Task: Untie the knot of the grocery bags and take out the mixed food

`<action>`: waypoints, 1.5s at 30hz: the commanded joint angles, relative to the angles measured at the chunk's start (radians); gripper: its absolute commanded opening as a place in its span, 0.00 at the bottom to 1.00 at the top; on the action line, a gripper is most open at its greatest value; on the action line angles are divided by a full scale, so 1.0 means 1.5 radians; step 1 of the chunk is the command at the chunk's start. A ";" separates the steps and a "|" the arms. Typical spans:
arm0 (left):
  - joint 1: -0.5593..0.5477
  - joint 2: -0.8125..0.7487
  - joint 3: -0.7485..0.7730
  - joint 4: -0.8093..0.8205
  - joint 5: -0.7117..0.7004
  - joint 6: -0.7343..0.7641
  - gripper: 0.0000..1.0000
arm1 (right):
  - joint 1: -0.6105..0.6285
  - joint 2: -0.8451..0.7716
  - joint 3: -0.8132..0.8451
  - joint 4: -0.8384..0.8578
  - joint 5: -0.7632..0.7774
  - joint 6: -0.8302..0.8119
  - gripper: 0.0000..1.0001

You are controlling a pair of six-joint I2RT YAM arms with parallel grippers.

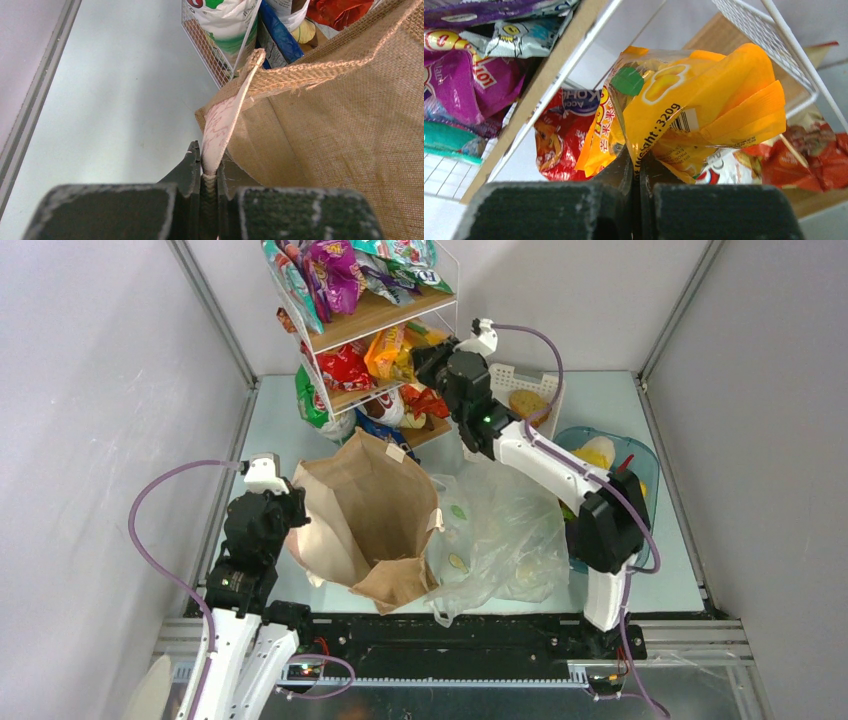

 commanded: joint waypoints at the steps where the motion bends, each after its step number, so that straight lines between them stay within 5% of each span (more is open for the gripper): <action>1: 0.002 -0.010 0.031 0.035 -0.001 -0.003 0.00 | -0.013 0.042 0.116 0.103 0.027 -0.033 0.00; 11: 0.002 -0.007 0.031 0.034 0.002 -0.004 0.00 | -0.038 0.234 0.304 0.149 -0.020 -0.042 0.00; 16: 0.002 -0.005 0.031 0.034 0.002 -0.003 0.00 | -0.031 0.294 0.352 0.178 -0.004 -0.069 0.17; 35: 0.002 0.000 0.032 0.034 0.005 -0.003 0.00 | -0.003 0.156 0.051 0.439 0.051 -0.150 0.67; 41: 0.001 -0.001 0.032 0.034 0.002 -0.002 0.00 | -0.001 0.087 -0.030 0.428 0.020 -0.155 0.87; 42: 0.002 -0.001 0.032 0.034 0.001 -0.002 0.00 | 0.001 0.066 -0.067 0.442 0.022 -0.154 0.97; 45: 0.002 -0.006 0.032 0.034 -0.009 -0.002 0.00 | 0.005 0.010 -0.142 0.454 0.024 -0.166 0.99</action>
